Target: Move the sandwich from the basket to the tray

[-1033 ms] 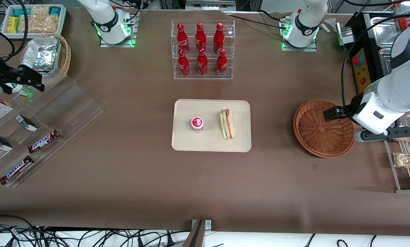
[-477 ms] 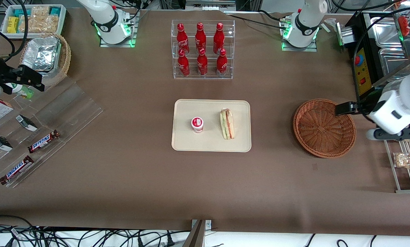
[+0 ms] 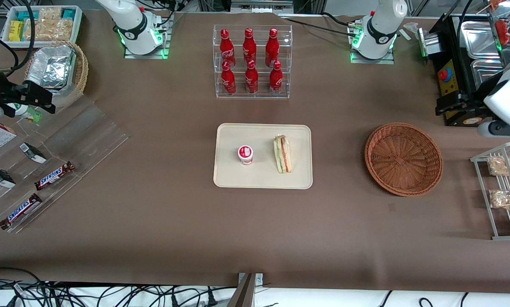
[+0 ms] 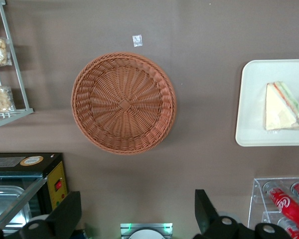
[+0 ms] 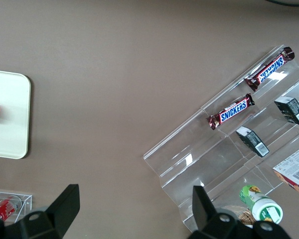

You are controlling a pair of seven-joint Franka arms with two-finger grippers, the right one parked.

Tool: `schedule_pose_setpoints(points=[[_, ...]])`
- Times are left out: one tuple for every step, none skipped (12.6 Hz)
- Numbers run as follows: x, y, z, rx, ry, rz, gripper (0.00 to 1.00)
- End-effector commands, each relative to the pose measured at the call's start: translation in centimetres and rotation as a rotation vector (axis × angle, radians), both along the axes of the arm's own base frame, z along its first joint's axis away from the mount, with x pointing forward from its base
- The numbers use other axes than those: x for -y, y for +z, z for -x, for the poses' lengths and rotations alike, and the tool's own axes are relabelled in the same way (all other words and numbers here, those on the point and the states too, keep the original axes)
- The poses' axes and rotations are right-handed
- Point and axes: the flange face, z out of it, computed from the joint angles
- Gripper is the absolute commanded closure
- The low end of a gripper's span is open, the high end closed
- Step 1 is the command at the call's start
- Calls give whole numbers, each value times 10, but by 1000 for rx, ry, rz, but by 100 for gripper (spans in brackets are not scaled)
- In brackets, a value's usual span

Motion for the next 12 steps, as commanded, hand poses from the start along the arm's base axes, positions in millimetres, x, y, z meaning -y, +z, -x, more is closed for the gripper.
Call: schedule_pose_setpoints(points=[[-2, -6, 5, -7, -28, 19, 0], [-3, -6, 5, -7, -27, 12, 0], [-5, -5, 5, -5, -33, 8, 0], [-6, -4, 4, -2, -34, 7, 0], [-9, -5, 4, -1, -30, 5, 0], [-14, -4, 1, 16, -21, 3, 0], [-16, -10, -3, 21, -17, 4, 0], [-16, -19, -10, 19, -17, 4, 0], [-17, -24, -16, 37, -15, 5, 0], [-21, -33, -24, 47, -7, 5, 0], [-21, -40, -31, 64, -1, 7, 0], [-22, -46, -37, 79, 5, 8, 0]])
